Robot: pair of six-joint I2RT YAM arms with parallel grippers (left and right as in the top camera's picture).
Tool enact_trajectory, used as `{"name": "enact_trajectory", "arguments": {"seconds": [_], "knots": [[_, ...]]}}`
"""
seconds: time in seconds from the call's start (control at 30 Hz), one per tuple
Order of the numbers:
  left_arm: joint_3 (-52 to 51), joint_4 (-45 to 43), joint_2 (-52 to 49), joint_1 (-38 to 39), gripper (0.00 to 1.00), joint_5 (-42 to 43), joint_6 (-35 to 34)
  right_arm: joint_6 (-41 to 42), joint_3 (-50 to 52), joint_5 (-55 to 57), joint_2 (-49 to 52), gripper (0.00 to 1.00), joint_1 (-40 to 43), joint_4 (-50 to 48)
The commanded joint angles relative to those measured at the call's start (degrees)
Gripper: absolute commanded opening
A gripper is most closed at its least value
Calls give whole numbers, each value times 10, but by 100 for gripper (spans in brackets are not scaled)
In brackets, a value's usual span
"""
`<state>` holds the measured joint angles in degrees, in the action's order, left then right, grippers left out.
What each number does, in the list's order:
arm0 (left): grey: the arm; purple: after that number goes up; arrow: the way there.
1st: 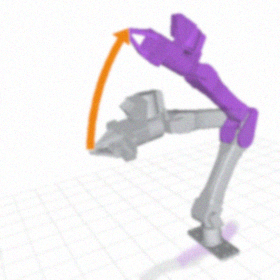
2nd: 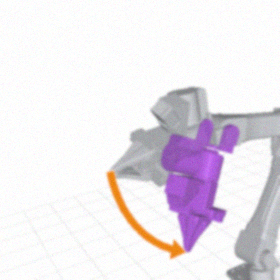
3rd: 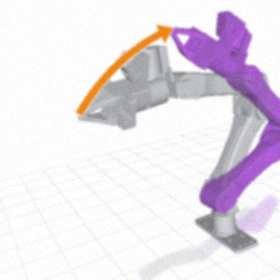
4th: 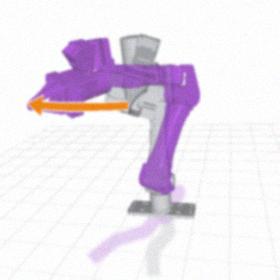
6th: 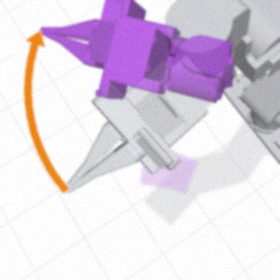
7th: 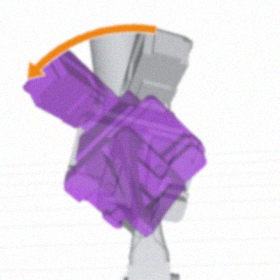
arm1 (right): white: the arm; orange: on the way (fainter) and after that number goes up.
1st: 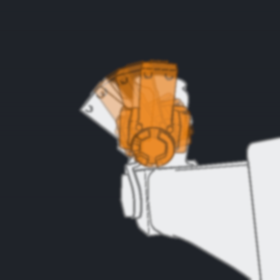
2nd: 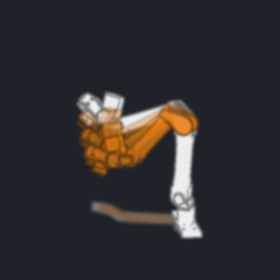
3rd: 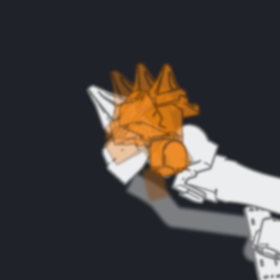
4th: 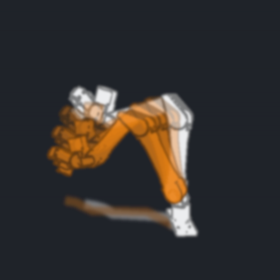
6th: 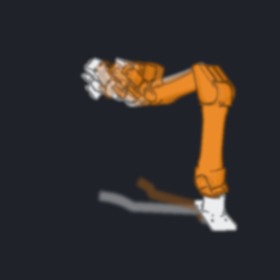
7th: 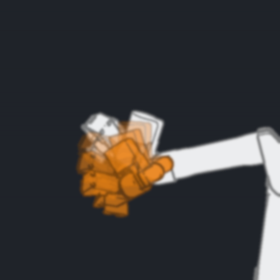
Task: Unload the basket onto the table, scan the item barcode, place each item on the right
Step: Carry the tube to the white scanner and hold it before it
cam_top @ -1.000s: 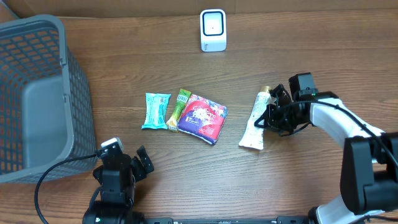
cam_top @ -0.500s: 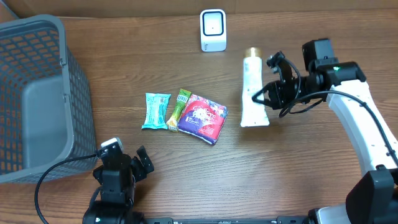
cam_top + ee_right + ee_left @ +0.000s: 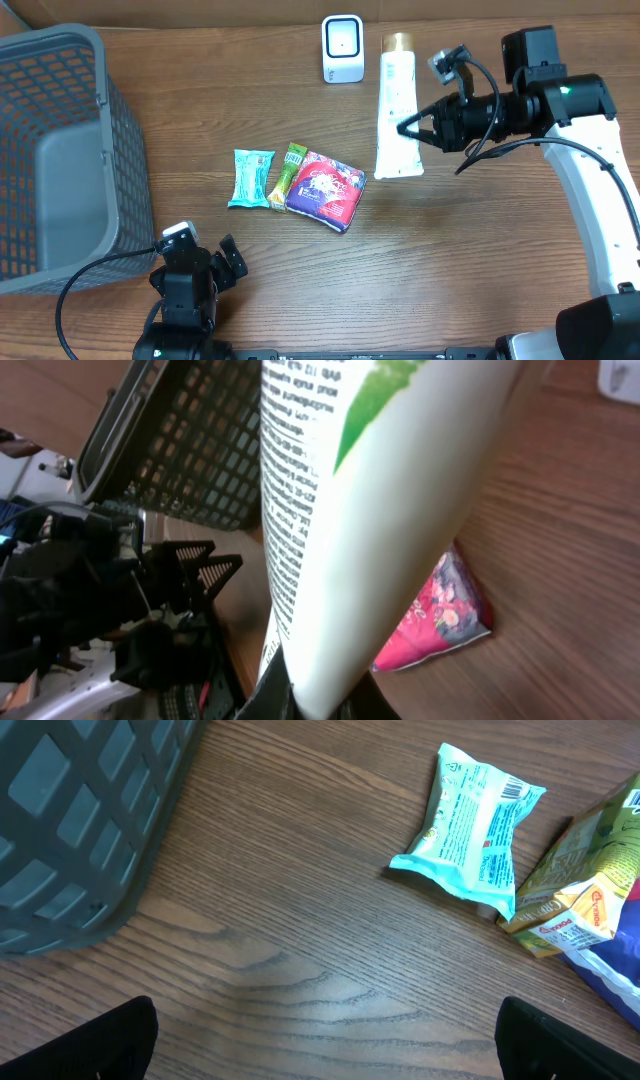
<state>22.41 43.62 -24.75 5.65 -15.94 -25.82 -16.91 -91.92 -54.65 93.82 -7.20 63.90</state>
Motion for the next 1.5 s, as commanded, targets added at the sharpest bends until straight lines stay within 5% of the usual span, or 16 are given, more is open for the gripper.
{"name": "enact_trajectory", "arguments": {"seconds": [0.0,0.37,0.67,1.0,1.47], "knots": [[-3,-3,5,1,100,-10,-10,88,-26,63,-19,3,-20,-43],[-3,-3,5,1,100,-10,-10,209,-26,742,15,3,-198,-186],[-3,-3,5,1,100,-10,-10,-4,-27,1013,150,3,-240,-389],[-3,-3,5,1,100,-10,-10,-338,-27,1022,257,4,-229,-716],[-3,-3,5,1,100,-10,-10,-406,-26,856,322,4,-182,-788]]}}
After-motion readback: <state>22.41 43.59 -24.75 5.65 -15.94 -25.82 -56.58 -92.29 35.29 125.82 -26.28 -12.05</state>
